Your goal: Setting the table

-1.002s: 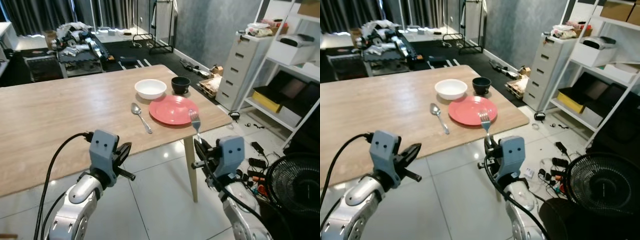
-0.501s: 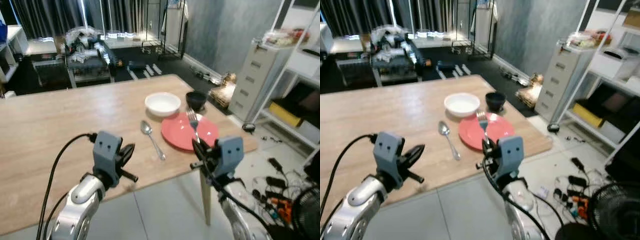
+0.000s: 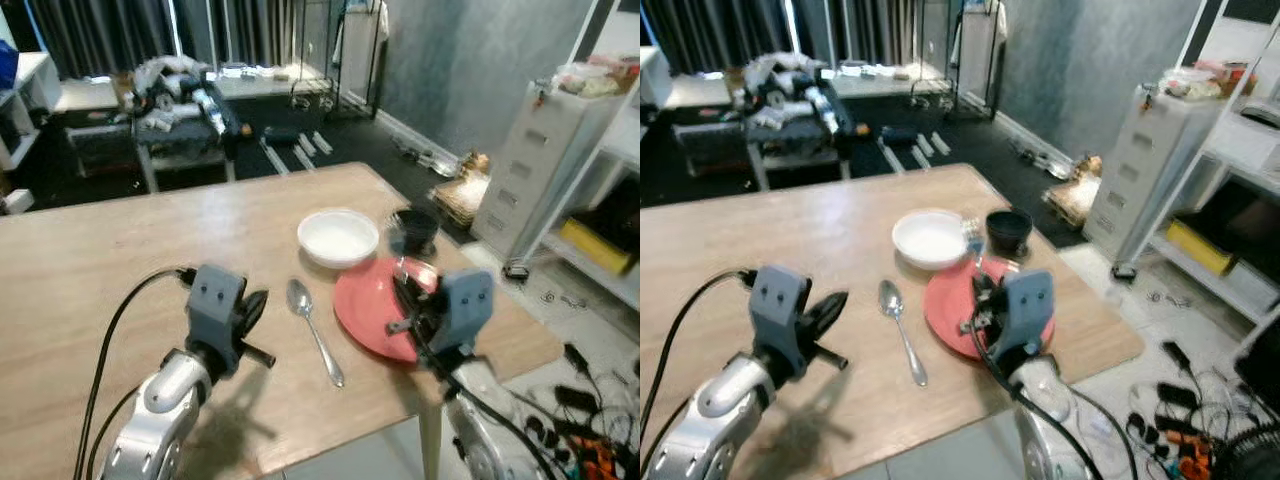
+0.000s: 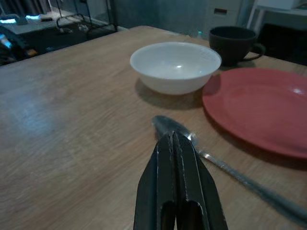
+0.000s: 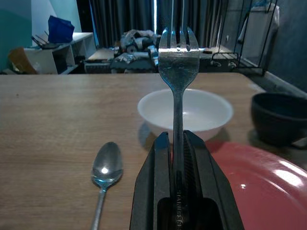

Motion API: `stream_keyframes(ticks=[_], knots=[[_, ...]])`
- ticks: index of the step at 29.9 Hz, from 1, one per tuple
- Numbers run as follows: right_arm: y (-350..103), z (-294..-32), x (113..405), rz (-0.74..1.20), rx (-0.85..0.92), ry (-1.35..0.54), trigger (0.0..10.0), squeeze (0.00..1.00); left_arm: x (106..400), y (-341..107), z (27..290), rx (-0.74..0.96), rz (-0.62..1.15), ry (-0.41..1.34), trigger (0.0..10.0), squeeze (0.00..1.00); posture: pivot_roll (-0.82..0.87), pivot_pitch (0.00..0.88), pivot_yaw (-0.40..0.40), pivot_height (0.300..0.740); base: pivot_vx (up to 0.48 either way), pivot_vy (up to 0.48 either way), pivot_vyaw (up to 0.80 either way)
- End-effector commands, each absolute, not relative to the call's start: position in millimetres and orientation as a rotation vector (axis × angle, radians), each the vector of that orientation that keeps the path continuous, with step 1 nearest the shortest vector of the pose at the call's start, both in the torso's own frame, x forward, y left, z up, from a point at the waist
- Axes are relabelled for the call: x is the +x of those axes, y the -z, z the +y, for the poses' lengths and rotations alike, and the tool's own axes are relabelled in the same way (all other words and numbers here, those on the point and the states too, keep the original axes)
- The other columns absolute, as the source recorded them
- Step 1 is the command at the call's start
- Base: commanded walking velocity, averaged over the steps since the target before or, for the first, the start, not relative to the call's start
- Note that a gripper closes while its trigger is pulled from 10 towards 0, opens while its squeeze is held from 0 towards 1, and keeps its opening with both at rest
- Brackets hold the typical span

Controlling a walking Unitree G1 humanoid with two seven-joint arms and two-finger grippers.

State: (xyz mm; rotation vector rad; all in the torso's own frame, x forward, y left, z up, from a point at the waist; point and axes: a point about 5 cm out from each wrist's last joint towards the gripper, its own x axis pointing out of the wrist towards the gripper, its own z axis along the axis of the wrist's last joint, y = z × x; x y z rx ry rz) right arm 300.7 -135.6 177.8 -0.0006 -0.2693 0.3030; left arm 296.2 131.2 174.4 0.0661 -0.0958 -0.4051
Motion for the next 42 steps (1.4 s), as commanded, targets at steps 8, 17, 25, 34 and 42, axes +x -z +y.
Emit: stream_keyframes(ticks=[8,17,25,34,42], knots=[[-173.1,-135.4,298.7,-0.234,-0.006,-0.316,10.0,0.00,293.5,-167.9,129.2,0.064,-0.061,0.404,10.0,0.00,0.02,0.019,0.074,0.740,0.000,0.000,0.00],[-167.3,-112.1,293.7,-0.158,-0.035,-0.420,10.0,0.00,294.3,-168.1,154.2,0.116,-0.020,0.425,10.0,0.00,0.04,0.029,0.071,0.740,0.000,0.000,0.00],[-150.3,-65.0,292.1,-0.041,0.028,-0.532,10.0,0.00,275.8,-169.7,199.0,0.247,0.064,0.493,10.0,0.00,0.09,0.054,0.061,0.740,0.000,0.000,0.00],[-132.0,-35.4,288.0,0.071,0.057,-0.565,10.0,0.00,261.6,-174.0,214.6,0.281,0.087,0.480,10.0,0.00,0.16,0.093,0.057,0.740,0.000,0.000,0.00],[-124.5,-22.0,297.4,0.153,0.143,-0.496,10.0,0.00,255.2,-177.2,211.7,0.275,0.098,0.493,10.0,0.00,0.17,0.123,0.054,0.740,0.000,0.000,0.00]])
